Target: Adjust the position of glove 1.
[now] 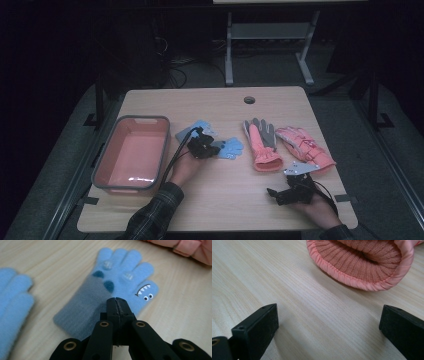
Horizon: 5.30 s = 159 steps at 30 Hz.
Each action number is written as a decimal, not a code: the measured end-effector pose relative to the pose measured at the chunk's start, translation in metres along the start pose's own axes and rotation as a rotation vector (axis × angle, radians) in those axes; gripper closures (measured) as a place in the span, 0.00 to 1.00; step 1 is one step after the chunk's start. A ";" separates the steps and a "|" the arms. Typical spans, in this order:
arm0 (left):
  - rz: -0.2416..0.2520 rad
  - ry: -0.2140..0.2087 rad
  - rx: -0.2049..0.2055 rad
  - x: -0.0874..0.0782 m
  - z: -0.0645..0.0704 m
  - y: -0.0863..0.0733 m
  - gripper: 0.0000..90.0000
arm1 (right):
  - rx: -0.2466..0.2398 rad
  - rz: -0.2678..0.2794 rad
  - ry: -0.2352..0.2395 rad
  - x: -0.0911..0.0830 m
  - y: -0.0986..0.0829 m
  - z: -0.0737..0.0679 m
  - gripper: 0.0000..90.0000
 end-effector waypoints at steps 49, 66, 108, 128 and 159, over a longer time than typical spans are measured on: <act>-0.004 -0.075 0.105 -0.005 0.043 -0.016 0.97 | 0.001 -0.001 0.000 0.000 0.000 0.000 0.02; 0.032 -0.208 0.057 -0.016 0.100 -0.015 0.98 | 0.000 -0.002 0.001 0.000 0.000 0.000 0.02; 0.111 0.258 -0.151 -0.026 -0.054 0.025 1.00 | 0.000 -0.002 0.001 0.000 0.000 0.000 0.02; 0.056 0.204 -0.167 0.004 -0.048 0.009 1.00 | 0.000 -0.001 0.001 0.000 0.000 0.000 0.02; 0.019 0.237 -0.158 -0.007 -0.037 0.010 1.00 | -0.006 0.002 0.001 0.000 0.000 0.000 0.02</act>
Point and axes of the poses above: each handheld gripper's, and its own axes: x roughly forward along the jaws, y roughly out of its top, z roughly to its right, the point moved 2 cm from there along x, roughly forward along the jaws, and after that the axes turned 5 degrees about -y, right-handed, at the moved point
